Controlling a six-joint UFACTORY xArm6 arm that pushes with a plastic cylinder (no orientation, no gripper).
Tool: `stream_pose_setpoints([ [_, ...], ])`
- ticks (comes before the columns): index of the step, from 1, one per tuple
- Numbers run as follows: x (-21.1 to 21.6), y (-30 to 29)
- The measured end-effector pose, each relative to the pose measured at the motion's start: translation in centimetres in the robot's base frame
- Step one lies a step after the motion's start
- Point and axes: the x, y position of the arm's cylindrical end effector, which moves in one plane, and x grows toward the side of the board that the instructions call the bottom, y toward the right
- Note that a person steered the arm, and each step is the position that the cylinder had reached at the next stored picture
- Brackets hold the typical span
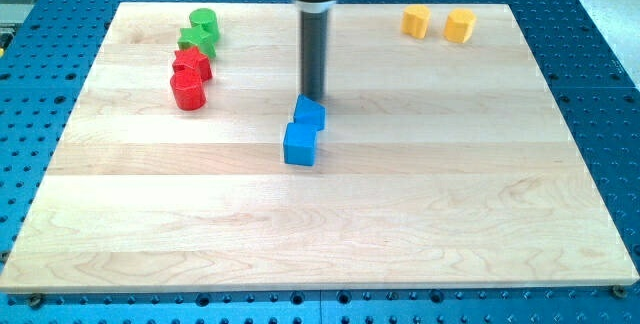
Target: Move the blue triangle to the bottom right of the yellow heart
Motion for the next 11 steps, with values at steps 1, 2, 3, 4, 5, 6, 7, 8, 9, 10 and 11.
stream_pose_setpoints([
  [1,2.8,-3.9],
  [2,3.9,-0.8],
  [3,5.1,6.4],
  [4,7.5,6.3],
  [5,10.3,6.2],
  [6,12.1,6.1],
  [7,10.8,10.9],
  [8,7.3,17.9],
  [9,7.3,14.4],
  [10,6.0,12.4],
  [11,3.5,16.9],
])
